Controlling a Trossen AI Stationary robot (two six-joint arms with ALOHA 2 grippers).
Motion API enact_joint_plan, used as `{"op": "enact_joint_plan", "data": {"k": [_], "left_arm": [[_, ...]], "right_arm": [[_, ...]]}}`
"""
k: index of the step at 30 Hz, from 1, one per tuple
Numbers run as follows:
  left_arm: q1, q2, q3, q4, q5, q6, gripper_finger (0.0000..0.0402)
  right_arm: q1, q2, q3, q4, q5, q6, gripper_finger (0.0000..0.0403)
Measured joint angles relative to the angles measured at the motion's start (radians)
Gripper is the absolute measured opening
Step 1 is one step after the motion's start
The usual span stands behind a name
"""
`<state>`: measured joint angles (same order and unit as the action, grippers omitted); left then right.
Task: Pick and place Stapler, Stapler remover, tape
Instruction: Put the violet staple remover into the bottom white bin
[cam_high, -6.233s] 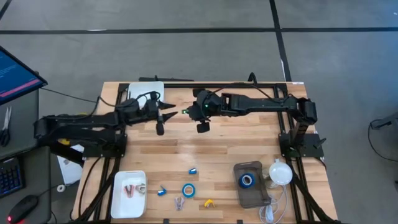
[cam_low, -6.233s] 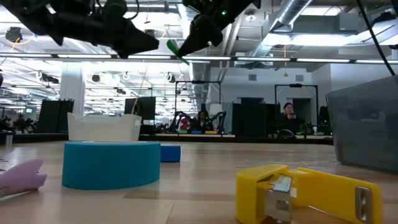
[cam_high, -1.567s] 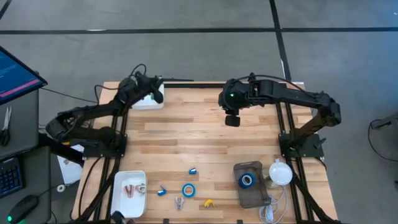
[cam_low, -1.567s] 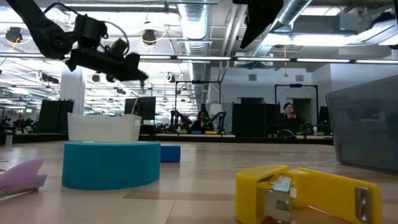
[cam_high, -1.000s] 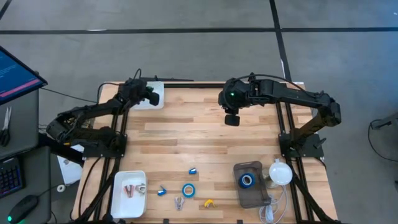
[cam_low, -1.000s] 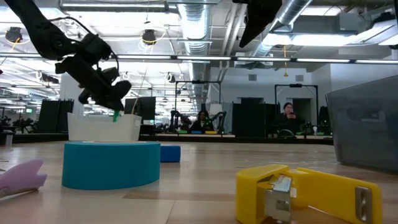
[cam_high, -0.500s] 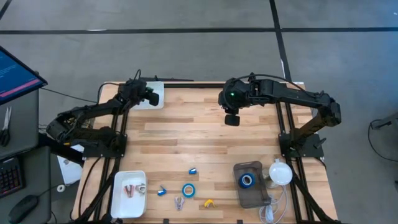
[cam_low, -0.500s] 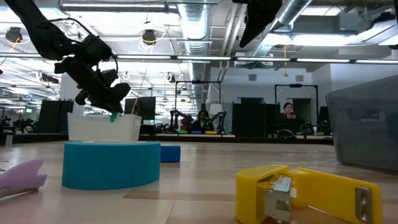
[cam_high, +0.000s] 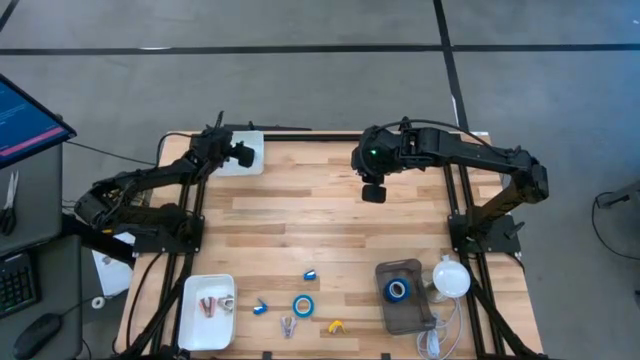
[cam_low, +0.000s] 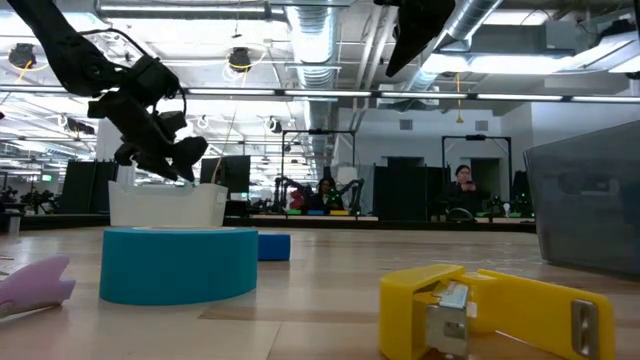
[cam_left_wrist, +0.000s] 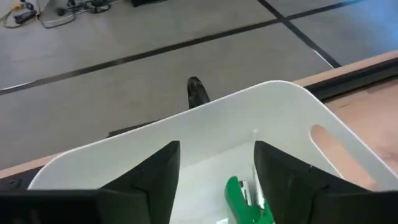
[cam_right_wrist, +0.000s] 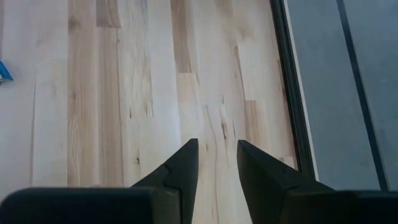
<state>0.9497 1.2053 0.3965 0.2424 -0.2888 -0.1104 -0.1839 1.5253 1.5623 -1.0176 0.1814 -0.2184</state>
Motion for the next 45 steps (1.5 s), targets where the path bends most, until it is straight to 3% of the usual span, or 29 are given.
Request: {"op": "enact_joint_plan", "data": {"k": [6, 10, 14, 17, 22, 24, 29, 36, 39, 45], "left_arm": [[0.0, 0.0, 0.0, 0.012, 0.086, 0.0, 0.0185], [-0.012, 0.0, 0.0, 0.014, 0.227, 0.058, 0.0146], [-0.091, 0.0, 0.0, 0.014, 0.334, 0.14, 0.0097], [-0.199, 0.0, 0.0, 0.015, 0.322, 0.196, 0.0064], [-0.425, -0.008, 0.002, 0.023, 0.191, 0.241, 0.0021], [-0.507, -0.018, 0.006, 0.018, 0.182, 0.24, 0.0008], [-0.696, -0.05, 0.048, 0.021, 0.14, 0.214, 0.0003], [-0.914, -0.069, 0.138, -0.123, -0.098, 0.207, 0.0002], [-0.977, -0.068, 0.178, -0.196, -0.087, 0.206, 0.0002], [-1.055, -0.068, 0.222, -0.213, 0.028, 0.149, 0.0002]], "right_arm": [[0.0, 0.0, 0.0, 0.0, 0.001, 0.002, 0.0102], [0.005, 0.0, 0.0, -0.012, 0.002, -0.023, 0.0102], [0.029, -0.01, 0.001, -0.033, 0.003, -0.023, 0.0102], [0.043, -0.019, 0.0, -0.07, 0.002, -0.019, 0.0102], [0.06, -0.025, -0.001, -0.088, 0.003, 0.011, 0.0102], [0.07, -0.03, 0.0, -0.095, 0.003, 0.03, 0.0102], [0.082, -0.043, 0.0, -0.155, 0.004, 0.085, 0.0102], [0.134, -0.107, -0.078, -0.199, 0.13, 0.141, 0.0083], [0.166, -0.186, -0.18, -0.129, 0.133, 0.173, 0.0062], [0.214, -0.4, -0.438, 0.061, 0.139, 0.287, 0.0024]]}}
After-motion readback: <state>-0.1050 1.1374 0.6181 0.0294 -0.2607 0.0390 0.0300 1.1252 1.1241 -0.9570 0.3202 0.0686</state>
